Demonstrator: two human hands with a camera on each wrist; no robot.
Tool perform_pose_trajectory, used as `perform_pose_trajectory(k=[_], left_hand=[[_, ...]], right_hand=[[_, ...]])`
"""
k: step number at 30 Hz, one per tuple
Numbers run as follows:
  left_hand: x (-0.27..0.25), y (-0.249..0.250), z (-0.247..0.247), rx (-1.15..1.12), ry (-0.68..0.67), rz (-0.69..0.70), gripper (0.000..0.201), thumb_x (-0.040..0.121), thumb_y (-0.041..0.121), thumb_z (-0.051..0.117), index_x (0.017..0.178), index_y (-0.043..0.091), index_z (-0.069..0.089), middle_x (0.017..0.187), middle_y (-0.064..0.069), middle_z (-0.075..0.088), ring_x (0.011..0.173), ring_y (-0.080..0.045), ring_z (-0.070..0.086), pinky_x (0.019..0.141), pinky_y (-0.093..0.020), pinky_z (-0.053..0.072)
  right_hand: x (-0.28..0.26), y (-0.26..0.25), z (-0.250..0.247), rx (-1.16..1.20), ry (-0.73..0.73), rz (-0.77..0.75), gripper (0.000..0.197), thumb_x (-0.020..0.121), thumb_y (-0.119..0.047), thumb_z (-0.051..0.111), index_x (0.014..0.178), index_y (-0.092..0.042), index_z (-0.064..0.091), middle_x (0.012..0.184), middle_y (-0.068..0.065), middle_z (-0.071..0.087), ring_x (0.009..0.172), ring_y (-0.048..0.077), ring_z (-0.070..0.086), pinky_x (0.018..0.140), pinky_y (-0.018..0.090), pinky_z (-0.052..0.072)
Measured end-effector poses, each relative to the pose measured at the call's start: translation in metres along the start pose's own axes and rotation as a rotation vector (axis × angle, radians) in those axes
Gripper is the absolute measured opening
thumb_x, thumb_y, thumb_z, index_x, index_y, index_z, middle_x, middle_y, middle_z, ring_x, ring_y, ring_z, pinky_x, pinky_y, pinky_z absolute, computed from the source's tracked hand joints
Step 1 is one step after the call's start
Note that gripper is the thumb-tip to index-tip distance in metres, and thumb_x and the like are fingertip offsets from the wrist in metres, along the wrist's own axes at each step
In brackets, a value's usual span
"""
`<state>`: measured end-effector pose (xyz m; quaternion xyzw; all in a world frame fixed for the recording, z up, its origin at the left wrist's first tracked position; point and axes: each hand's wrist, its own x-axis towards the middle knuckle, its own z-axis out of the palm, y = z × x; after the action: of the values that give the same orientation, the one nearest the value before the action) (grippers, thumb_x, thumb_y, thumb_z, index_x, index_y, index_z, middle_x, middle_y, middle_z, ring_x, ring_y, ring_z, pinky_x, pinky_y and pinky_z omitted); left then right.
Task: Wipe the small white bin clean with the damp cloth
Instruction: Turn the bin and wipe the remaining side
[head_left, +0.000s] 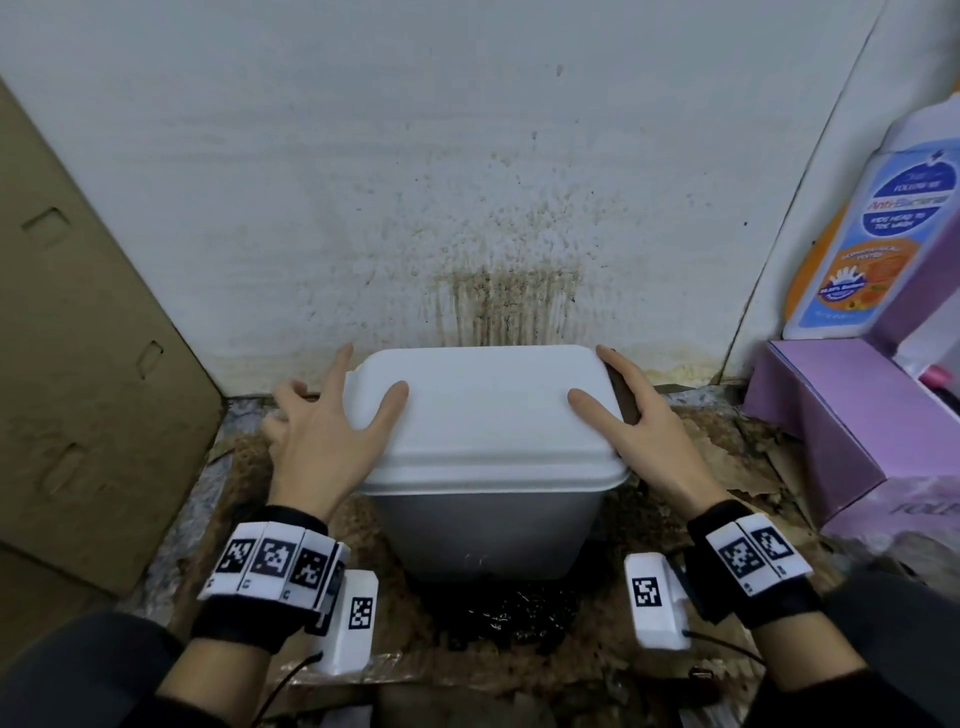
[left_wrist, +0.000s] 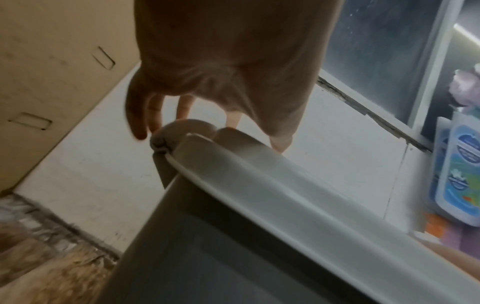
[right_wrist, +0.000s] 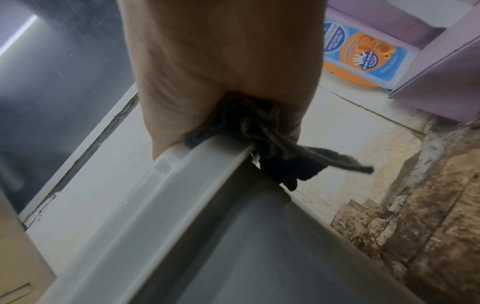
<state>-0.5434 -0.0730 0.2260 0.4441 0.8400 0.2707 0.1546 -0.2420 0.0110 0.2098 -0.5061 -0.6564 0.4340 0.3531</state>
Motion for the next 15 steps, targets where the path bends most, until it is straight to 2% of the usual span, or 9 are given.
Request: perform_pose_trajectory(k=[2, 4, 7, 10, 12, 15], left_hand=[[-0.002, -0.004, -0.003, -0.056, -0.114, -0.083, 0.095, 0.073, 0.093, 0.046, 0.153, 0.055, 0.012, 0.157, -0.014, 0.011, 0.141, -0.046, 0.021, 0.111, -0.059, 0.031], [-0.003, -0.008, -0.004, -0.108, -0.204, -0.115, 0.103, 0.071, 0.092, 0.051, 0.155, 0.054, 0.005, 0.163, -0.018, 0.006, 0.145, -0.046, 0.024, 0.113, -0.057, 0.032], [0.002, -0.015, -0.001, -0.156, -0.214, -0.071, 0.109, 0.065, 0.096, 0.052, 0.153, 0.056, 0.002, 0.164, -0.015, 0.025, 0.149, -0.039, 0.025, 0.112, -0.057, 0.038], [0.005, -0.02, 0.003, -0.173, -0.184, -0.06, 0.112, 0.058, 0.1, 0.051, 0.151, 0.059, 0.004, 0.162, -0.014, 0.029, 0.147, -0.036, 0.03, 0.111, -0.056, 0.039], [0.006, -0.021, 0.003, -0.195, -0.17, -0.049, 0.112, 0.057, 0.1, 0.053, 0.151, 0.059, 0.007, 0.163, -0.013, 0.028, 0.147, -0.035, 0.033, 0.112, -0.056, 0.039], [0.01, -0.021, 0.001, -0.223, -0.167, -0.024, 0.113, 0.056, 0.099, 0.056, 0.152, 0.059, 0.012, 0.165, -0.007, 0.028, 0.148, -0.031, 0.033, 0.115, -0.056, 0.037]], right_hand=[[0.003, 0.002, -0.001, -0.003, -0.009, 0.008, 0.072, 0.087, -0.064, 0.07, 0.151, -0.054, 0.038, 0.156, -0.022, 0.043, 0.138, 0.011, 0.046, 0.108, 0.04, 0.044], [0.005, 0.003, -0.002, 0.006, -0.018, 0.015, 0.074, 0.085, -0.063, 0.073, 0.15, -0.054, 0.039, 0.155, -0.021, 0.044, 0.137, 0.013, 0.047, 0.11, 0.044, 0.046], [0.005, 0.004, -0.001, 0.015, -0.022, 0.012, 0.074, 0.086, -0.06, 0.075, 0.15, -0.052, 0.04, 0.155, -0.02, 0.043, 0.138, 0.013, 0.046, 0.112, 0.046, 0.045], [0.002, 0.005, 0.001, 0.019, -0.005, -0.018, 0.074, 0.088, -0.056, 0.074, 0.153, -0.049, 0.039, 0.157, -0.021, 0.042, 0.138, 0.008, 0.043, 0.11, 0.039, 0.041], [-0.002, 0.004, 0.002, 0.04, 0.007, -0.031, 0.073, 0.09, -0.052, 0.074, 0.154, -0.047, 0.039, 0.152, -0.025, 0.043, 0.131, -0.001, 0.045, 0.104, 0.031, 0.038], [-0.013, 0.001, 0.007, 0.085, 0.042, -0.029, 0.076, 0.09, -0.048, 0.075, 0.156, -0.043, 0.038, 0.142, -0.031, 0.046, 0.115, -0.025, 0.045, 0.098, 0.019, 0.038]])
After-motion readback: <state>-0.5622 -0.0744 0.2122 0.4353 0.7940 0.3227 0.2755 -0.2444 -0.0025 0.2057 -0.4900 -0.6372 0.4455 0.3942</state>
